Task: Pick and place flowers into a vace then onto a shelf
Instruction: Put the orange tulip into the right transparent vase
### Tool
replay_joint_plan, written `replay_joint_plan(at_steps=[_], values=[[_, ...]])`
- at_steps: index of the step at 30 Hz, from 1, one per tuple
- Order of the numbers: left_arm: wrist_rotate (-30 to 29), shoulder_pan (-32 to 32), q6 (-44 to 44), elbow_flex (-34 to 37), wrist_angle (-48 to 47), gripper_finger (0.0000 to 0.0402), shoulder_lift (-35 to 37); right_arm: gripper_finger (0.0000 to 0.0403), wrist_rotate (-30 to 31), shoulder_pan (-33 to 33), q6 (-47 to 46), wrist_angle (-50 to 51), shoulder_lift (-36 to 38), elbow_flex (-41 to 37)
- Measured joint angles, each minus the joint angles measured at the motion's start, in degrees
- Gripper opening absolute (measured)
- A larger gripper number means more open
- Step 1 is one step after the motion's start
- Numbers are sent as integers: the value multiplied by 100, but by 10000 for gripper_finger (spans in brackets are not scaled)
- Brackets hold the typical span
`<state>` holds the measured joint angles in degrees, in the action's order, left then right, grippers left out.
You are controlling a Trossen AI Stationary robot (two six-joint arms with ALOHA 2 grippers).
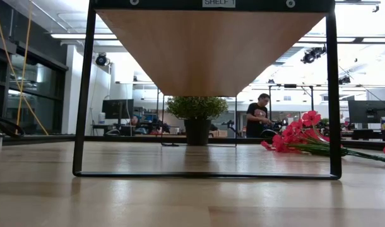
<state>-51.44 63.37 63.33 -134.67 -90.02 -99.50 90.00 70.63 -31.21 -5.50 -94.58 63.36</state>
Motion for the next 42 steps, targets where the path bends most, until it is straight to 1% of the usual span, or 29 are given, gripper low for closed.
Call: replay_joint_plan(at_steps=[2,5,9,15,21,25,32,38,42], values=[[0,0,0,0,0,216,-2,0,6,0,-19,-205,2,-150],[0,-1,0,0,0,216,-1,0,-1,4,8,-889,2,-535],[0,0,0,0,0,216,-1,0,9,4,280,-1779,4,-927],[-2,0,1,0,0,216,0,0,0,2,276,-2283,4,-1283],[-12,-2,0,0,0,216,0,0,2,0,301,-2244,6,-1295],[-15,0,0,0,0,216,0,0,-2,0,140,-2041,6,-1295],[-17,-1,0,0,0,216,-1,0,-15,-13,79,-1996,6,-1295],[-24,0,-164,0,0,216,-1,0,-318,-54,-160,-1919,6,-1295],[-28,-2,-197,0,0,216,0,0,-346,-54,-180,-1882,6,-1295]])
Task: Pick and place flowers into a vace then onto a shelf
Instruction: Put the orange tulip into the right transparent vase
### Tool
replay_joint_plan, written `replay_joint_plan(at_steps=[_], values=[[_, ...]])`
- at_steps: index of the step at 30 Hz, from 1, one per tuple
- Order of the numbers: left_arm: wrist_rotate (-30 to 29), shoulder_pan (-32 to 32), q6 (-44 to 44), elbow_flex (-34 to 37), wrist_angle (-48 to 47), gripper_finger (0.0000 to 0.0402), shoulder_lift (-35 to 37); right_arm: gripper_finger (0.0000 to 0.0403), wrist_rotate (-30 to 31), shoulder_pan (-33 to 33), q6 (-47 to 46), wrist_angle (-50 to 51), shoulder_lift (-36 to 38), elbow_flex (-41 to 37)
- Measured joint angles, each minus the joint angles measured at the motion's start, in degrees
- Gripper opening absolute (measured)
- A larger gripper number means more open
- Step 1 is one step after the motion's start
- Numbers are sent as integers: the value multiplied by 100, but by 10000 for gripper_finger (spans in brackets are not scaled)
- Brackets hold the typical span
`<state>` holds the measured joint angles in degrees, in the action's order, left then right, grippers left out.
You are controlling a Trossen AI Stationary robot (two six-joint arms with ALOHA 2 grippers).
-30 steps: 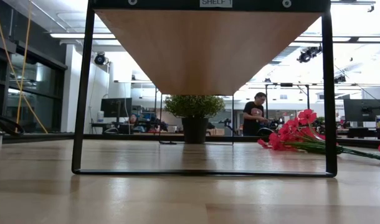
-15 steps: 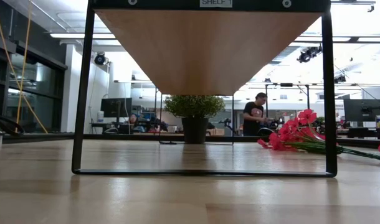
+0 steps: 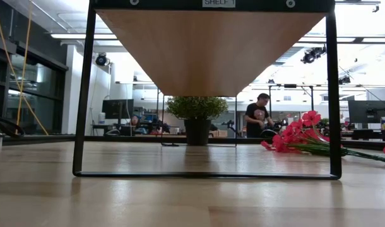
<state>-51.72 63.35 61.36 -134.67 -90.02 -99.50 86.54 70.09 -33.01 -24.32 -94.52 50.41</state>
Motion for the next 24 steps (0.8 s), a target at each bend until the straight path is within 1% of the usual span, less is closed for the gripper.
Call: replay_joint_plan(at_steps=[3,13,24], values=[[0,0,-2,0,0,216,0,4,-39,1,-8,56,0,2],[0,0,-2,0,0,216,0,40,-397,5,-302,138,0,4],[2,0,-2,0,0,216,-1,68,-569,6,-439,151,0,4]])
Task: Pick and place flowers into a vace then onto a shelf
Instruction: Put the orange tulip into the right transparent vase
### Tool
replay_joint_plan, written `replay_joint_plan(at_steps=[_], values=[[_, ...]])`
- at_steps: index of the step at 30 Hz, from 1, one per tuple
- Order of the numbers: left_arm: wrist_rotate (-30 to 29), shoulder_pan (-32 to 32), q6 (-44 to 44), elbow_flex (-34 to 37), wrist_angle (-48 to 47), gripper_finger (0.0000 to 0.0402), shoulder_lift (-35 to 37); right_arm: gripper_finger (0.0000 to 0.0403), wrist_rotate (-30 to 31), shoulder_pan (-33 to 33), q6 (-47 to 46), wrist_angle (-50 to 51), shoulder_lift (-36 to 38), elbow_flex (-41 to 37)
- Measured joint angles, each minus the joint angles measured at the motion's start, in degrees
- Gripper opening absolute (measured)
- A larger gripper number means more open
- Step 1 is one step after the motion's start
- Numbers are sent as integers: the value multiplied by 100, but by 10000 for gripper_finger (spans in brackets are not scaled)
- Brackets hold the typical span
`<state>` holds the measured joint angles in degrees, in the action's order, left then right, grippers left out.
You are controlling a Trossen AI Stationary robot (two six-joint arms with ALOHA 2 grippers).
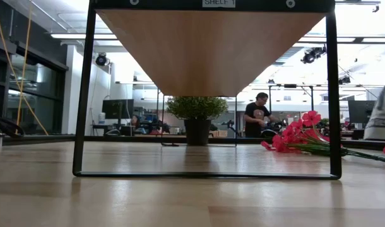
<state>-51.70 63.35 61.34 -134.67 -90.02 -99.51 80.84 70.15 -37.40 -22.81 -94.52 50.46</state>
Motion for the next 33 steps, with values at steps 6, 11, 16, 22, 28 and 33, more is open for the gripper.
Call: replay_joint_plan(at_steps=[6,11,16,22,28,33], values=[[0,0,0,0,0,216,0,95,-31,0,-38,-28,0,0],[2,0,0,0,0,216,0,134,-33,0,-116,-39,0,0],[2,0,0,0,0,216,1,167,-57,0,-122,-63,0,0],[2,0,0,0,0,216,1,180,-136,0,-121,-103,0,0],[3,0,0,0,0,216,1,181,-291,19,-222,-101,0,0],[4,0,-37,0,0,216,0,181,-146,143,-197,-173,2,0]])
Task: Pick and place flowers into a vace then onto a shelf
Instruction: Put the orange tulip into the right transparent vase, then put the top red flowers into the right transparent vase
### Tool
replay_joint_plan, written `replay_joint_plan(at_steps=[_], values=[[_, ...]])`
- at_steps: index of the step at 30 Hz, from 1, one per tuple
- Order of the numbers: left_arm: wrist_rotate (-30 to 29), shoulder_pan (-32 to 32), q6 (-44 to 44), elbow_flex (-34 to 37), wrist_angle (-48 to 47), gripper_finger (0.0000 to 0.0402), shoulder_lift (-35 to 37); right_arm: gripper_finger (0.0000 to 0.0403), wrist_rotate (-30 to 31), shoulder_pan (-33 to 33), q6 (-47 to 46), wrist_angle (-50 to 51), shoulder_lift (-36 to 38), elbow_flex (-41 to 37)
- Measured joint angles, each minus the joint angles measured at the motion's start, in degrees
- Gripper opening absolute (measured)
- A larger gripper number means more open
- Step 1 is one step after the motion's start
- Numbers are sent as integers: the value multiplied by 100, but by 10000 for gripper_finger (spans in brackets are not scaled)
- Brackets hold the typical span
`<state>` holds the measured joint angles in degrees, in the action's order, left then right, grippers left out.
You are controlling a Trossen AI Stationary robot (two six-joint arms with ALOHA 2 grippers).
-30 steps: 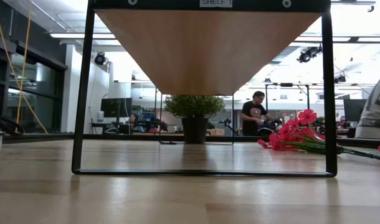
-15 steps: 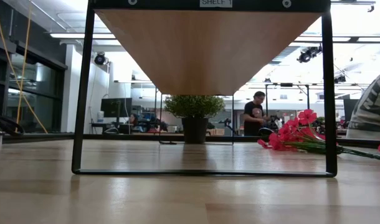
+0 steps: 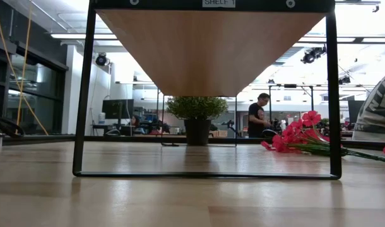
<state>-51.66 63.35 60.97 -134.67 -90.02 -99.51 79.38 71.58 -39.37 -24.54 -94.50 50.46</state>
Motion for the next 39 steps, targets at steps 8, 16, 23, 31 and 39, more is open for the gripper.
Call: replay_joint_plan(at_steps=[8,16,23,31,39], values=[[0,0,-223,0,0,216,1,156,352,213,304,-328,3,2],[0,0,-221,0,0,216,1,138,913,483,810,-838,7,4],[0,0,-223,0,0,216,1,138,1070,584,1397,-1403,56,4],[0,0,-221,0,0,216,0,138,1073,591,1559,-1438,343,4],[0,0,-221,-1,1,216,1,138,1024,627,2351,-1969,682,7]])
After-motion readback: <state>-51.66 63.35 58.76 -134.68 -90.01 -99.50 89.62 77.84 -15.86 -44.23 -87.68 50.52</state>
